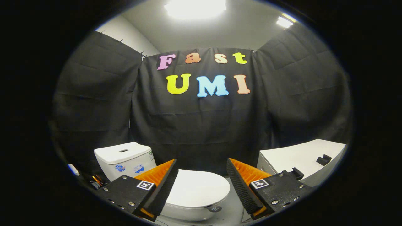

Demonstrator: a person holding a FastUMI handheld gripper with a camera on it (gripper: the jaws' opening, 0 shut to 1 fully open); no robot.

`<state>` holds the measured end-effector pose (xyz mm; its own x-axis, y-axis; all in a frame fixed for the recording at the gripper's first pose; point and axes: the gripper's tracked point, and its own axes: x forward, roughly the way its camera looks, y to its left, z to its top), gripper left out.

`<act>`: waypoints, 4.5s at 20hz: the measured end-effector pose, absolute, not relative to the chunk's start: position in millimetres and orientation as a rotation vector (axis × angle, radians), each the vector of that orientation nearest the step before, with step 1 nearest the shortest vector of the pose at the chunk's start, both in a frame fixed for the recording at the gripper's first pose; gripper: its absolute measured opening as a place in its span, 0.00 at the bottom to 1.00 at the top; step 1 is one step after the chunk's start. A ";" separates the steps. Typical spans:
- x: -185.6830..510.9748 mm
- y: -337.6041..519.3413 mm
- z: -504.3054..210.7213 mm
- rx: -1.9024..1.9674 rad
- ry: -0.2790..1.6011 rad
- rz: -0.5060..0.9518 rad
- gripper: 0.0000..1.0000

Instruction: Open the toilet lid.

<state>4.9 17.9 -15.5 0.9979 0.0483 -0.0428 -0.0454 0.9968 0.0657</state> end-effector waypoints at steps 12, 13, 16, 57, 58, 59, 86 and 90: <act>30.8 3.1 -84.4 0.438 0.166 -0.026 0.96; 29.7 0.5 -94.0 0.489 0.174 -0.039 0.96; 29.6 -7.3 -120.5 0.625 0.199 -0.089 0.96; 32.4 -25.3 -300.5 1.369 0.484 -0.313 0.04; 32.8 -25.3 -300.7 1.365 0.489 -0.320 0.01; 33.8 -25.5 -300.2 1.359 0.497 -0.333 0.01; 71.3 47.7 -77.0 0.981 0.353 -0.232 0.00; 77.8 77.0 -43.4 0.881 0.302 -0.230 0.00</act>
<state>77.8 77.0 -43.4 0.9334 -0.0735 -0.3513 0.3195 0.6161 0.7200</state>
